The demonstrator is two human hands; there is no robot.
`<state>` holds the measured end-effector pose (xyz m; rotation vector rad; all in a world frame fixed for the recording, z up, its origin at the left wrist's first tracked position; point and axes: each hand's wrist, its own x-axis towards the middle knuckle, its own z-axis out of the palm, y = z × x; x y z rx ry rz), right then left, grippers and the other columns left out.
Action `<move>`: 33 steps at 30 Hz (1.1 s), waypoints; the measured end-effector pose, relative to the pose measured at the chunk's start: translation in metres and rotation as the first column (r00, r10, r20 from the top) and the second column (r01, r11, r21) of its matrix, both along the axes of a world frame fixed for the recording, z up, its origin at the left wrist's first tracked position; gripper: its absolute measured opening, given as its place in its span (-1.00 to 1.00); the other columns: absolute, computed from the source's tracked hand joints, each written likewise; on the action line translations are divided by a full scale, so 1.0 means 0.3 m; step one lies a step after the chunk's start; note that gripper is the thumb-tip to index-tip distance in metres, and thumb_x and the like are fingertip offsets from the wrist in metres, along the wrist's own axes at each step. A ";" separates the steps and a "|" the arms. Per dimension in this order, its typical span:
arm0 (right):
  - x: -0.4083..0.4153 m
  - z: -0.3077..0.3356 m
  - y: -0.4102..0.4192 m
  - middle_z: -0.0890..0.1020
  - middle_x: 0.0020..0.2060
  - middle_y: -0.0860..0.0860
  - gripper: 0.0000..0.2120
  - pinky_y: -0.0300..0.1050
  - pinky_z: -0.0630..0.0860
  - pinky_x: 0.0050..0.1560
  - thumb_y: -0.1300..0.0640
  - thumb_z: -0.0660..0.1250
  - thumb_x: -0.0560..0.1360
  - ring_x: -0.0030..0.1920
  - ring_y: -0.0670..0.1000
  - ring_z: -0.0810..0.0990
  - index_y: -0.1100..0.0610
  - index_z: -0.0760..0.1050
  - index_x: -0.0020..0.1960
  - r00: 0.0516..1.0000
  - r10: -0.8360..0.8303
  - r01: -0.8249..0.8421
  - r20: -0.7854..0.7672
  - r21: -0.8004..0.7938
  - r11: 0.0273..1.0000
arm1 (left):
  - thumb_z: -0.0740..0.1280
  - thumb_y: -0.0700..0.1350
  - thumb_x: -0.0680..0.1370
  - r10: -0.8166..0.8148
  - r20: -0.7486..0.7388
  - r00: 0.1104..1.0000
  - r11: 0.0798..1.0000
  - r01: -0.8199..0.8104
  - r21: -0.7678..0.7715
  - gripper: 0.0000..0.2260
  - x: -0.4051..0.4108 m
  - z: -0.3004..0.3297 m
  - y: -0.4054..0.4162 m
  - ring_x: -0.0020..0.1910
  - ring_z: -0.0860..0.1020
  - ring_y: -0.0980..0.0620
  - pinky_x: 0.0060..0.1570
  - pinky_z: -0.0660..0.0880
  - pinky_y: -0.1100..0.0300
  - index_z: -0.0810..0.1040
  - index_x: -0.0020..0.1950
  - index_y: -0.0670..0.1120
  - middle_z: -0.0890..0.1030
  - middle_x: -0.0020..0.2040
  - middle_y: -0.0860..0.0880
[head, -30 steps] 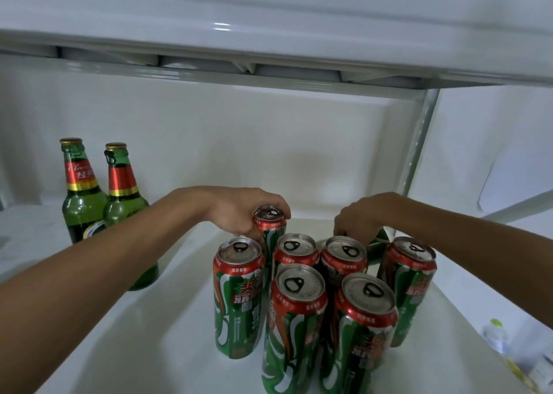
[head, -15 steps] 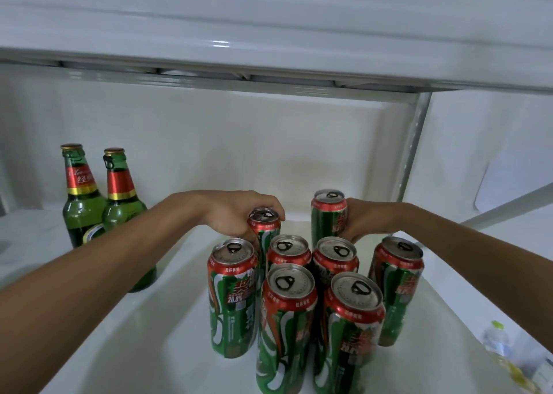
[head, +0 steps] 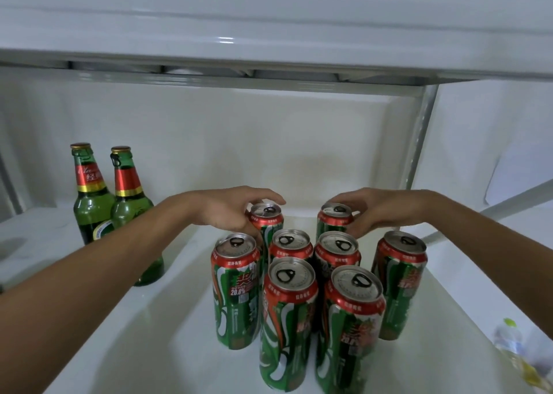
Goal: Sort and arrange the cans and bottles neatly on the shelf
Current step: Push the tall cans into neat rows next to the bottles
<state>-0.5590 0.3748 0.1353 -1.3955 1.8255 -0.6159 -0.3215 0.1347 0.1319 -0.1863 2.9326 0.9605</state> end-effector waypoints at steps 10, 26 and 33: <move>0.102 0.007 0.001 0.70 0.19 -0.03 -0.56 -0.16 0.66 0.05 0.19 0.58 0.43 0.15 -0.01 0.72 0.04 0.58 0.27 0.978 -0.176 0.161 -0.112 -0.131 0.978 | 0.56 -0.24 0.48 -0.075 -0.074 0.994 0.997 0.076 0.016 -0.45 -0.007 -0.027 0.023 0.28 0.58 0.22 0.28 0.59 0.03 0.52 0.37 0.16 0.63 0.25 0.21; 0.153 0.040 -0.050 0.61 0.27 -0.07 -0.46 -0.25 0.62 0.01 0.21 0.56 0.46 0.25 -0.06 0.64 -0.05 0.46 0.34 0.973 -0.069 0.080 -0.218 0.043 0.996 | 0.33 -0.43 0.59 -0.042 0.065 0.997 0.934 0.016 0.357 -0.22 -0.022 -0.058 0.019 0.32 0.62 0.05 0.21 0.63 0.00 0.25 0.61 0.26 0.49 0.50 0.09; 0.156 0.030 0.172 0.59 0.32 -0.20 -0.49 0.02 0.55 0.31 0.02 0.47 0.54 0.28 -0.12 0.61 -0.20 0.40 0.43 0.911 -0.360 0.301 -0.200 -0.272 0.914 | 0.29 -0.31 0.61 0.293 -0.233 0.927 0.723 -0.056 0.689 -0.50 0.141 -0.105 0.027 0.33 0.61 -0.18 0.28 0.53 -0.07 0.43 0.52 0.04 0.60 0.40 -0.15</move>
